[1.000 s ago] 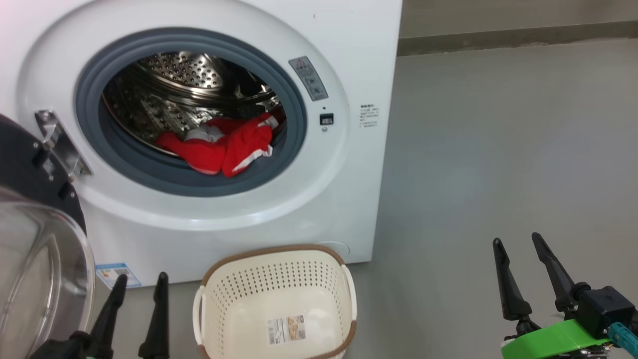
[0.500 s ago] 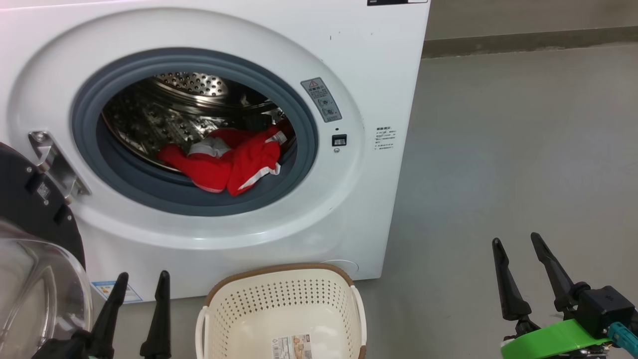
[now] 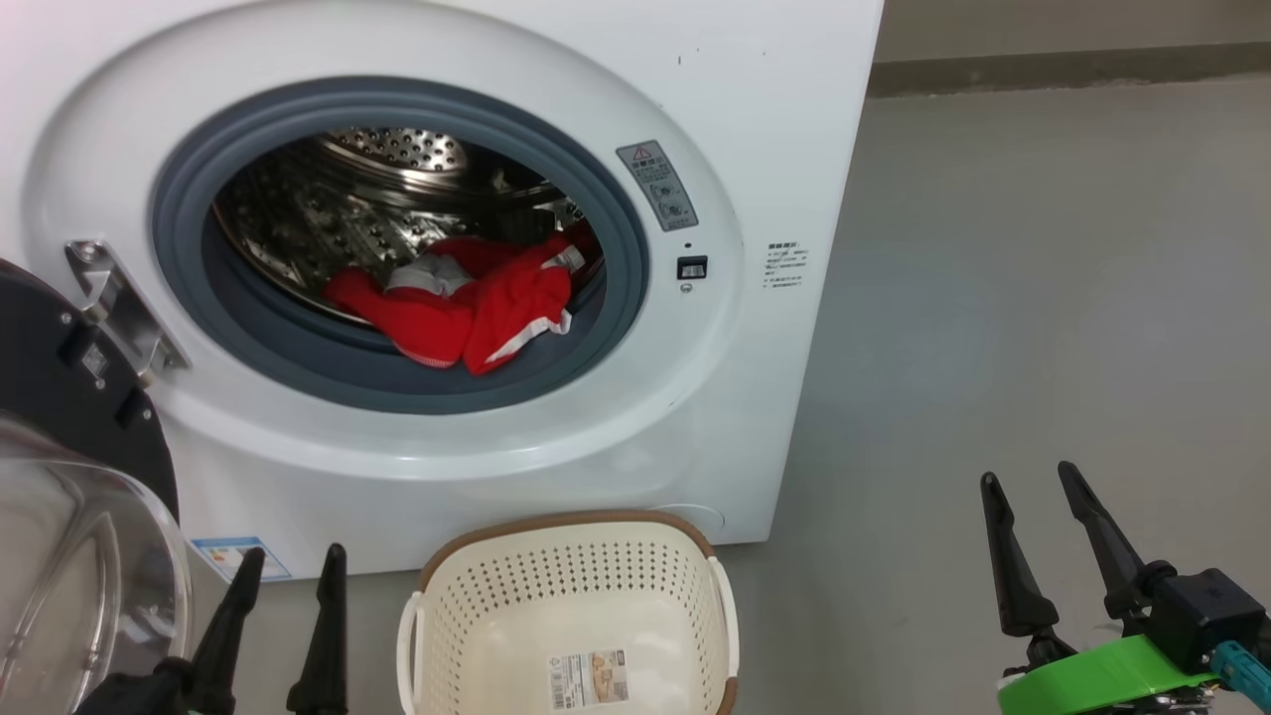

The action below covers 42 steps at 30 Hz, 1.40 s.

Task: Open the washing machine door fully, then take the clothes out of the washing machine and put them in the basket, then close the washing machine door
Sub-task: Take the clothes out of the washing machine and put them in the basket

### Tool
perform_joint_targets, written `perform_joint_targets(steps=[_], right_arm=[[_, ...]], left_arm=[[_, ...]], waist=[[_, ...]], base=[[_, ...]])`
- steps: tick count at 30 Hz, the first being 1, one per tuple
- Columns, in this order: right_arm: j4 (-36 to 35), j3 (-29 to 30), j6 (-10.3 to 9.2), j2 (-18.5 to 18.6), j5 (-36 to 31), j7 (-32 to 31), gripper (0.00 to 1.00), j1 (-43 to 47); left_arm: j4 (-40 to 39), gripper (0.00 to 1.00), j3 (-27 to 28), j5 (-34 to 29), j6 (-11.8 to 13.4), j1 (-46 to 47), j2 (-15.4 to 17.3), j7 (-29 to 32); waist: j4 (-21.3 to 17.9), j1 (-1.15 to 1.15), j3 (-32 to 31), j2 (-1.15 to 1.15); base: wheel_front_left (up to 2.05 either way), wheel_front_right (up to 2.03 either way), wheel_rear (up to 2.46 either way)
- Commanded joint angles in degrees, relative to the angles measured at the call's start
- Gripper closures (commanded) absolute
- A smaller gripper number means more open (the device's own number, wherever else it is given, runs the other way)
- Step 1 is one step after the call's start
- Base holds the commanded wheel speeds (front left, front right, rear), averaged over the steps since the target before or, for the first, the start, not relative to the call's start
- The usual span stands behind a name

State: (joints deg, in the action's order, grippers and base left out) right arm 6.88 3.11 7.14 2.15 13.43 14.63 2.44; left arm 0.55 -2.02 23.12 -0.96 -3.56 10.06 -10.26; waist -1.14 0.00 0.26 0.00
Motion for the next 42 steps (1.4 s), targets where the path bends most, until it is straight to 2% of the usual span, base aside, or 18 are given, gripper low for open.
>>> perform_joint_targets(steps=[1, 10, 17, 25, 34, 42], right_arm=[[-1.85, -1.46, 0.35, 0.73, -0.79, 0.37, 0.00, -1.45], [-2.18, -1.74, 0.35, 0.73, -1.25, 0.37, 0.00, -2.54], [-2.04, -2.63, 0.35, 0.73, -1.51, 0.37, 0.00, -4.34], [-2.19, -3.79, 0.35, 0.73, -1.83, 0.37, 0.00, -7.11], [-2.44, -4.38, 0.35, 0.73, -1.81, 0.37, 0.00, -9.70], [-2.74, -4.24, 0.35, 0.73, -1.36, 0.37, 0.00, -11.72]], left_arm=[[-1.09, 0.00, 1.69, -0.12, 0.45, 3.03, 1.14, -0.65], [0.09, 0.00, 1.30, 2.46, -0.30, 6.61, -0.19, -0.43], [1.93, 0.00, 0.96, 1.48, 1.08, 11.16, -0.49, -1.09], [5.19, 0.00, 0.05, 0.56, 1.20, 18.92, -0.46, -1.78], [10.48, 0.00, -1.03, -0.62, 0.42, 29.36, 0.40, -2.49], [16.86, 0.00, -1.21, -0.83, -1.93, 39.88, 1.08, -3.94]], waist=[[0.32, 0.00, 0.79, 0.00], [1.45, 0.00, 4.13, 0.00], [1.92, 0.00, 8.26, 0.00], [1.69, 0.00, 13.51, 0.00], [0.54, 0.00, 19.35, 0.00], [-0.65, 0.00, 24.90, 0.00]], base=[[0.00, 0.00, 0.00], [0.00, 0.00, 0.00], [0.00, 0.00, 0.00], [0.00, 0.00, 0.00], [0.00, 0.00, 0.00], [0.00, 0.00, 0.00]])
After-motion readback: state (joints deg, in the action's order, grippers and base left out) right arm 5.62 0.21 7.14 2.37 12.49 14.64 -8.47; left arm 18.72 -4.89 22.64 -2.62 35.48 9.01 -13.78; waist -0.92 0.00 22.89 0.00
